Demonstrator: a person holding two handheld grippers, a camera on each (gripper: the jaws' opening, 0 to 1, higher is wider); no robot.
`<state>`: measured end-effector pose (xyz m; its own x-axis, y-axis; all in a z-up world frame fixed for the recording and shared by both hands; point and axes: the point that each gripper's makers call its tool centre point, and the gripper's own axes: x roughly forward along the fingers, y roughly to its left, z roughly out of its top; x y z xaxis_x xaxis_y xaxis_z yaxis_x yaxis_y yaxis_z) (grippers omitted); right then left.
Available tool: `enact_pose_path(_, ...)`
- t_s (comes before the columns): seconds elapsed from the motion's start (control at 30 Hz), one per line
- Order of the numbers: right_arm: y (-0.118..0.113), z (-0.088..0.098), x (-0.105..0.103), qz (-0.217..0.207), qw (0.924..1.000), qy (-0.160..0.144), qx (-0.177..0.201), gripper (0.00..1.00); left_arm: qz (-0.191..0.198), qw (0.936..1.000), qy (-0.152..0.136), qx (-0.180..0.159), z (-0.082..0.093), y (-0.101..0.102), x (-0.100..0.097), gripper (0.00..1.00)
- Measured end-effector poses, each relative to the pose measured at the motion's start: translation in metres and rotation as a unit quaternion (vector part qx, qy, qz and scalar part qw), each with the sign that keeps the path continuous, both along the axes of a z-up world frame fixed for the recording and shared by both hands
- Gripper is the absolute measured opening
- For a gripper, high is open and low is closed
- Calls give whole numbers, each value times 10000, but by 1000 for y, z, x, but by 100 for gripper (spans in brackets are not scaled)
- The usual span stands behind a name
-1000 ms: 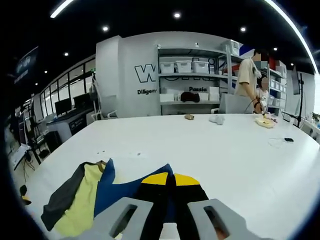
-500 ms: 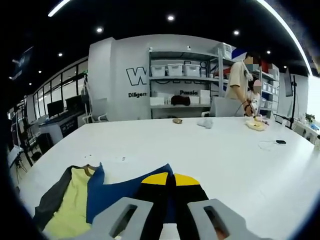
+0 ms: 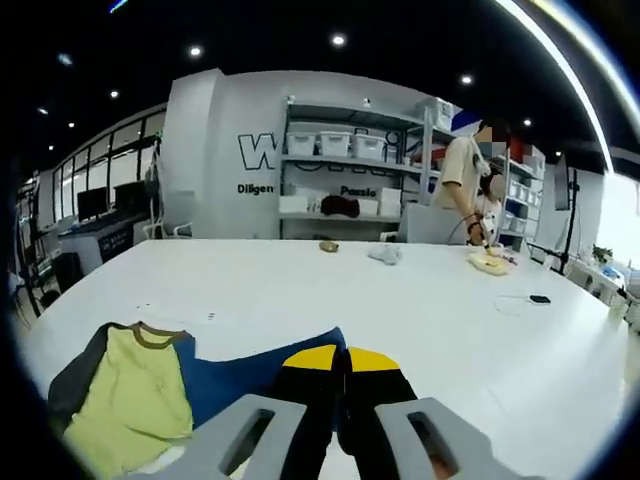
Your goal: Fold the garment on the visible template until the final outline fits inside the template.
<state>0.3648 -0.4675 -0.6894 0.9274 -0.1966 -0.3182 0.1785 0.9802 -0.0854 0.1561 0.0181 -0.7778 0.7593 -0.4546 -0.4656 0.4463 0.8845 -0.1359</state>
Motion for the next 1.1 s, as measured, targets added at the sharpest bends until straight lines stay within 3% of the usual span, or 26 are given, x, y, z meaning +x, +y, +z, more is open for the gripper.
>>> enact_pose_path(0.27,-24,-15,7,-257,9995,87,-179,0,-6,10000,36,-4,-2,0,-1,72)
enact_pose_path(0.7,-70,-55,-20,-927,9942,513,-179,0,7,9999,147,36,-8,1,-1,71)
enact_pose_path(0.83,-72,-64,-24,-978,9933,591,-169,0,25,9998,170,65,-9,2,-2,71)
enact_pose_path(1.1,-104,-105,-16,-1167,9884,963,-157,0,48,9996,251,136,-14,4,-2,70)
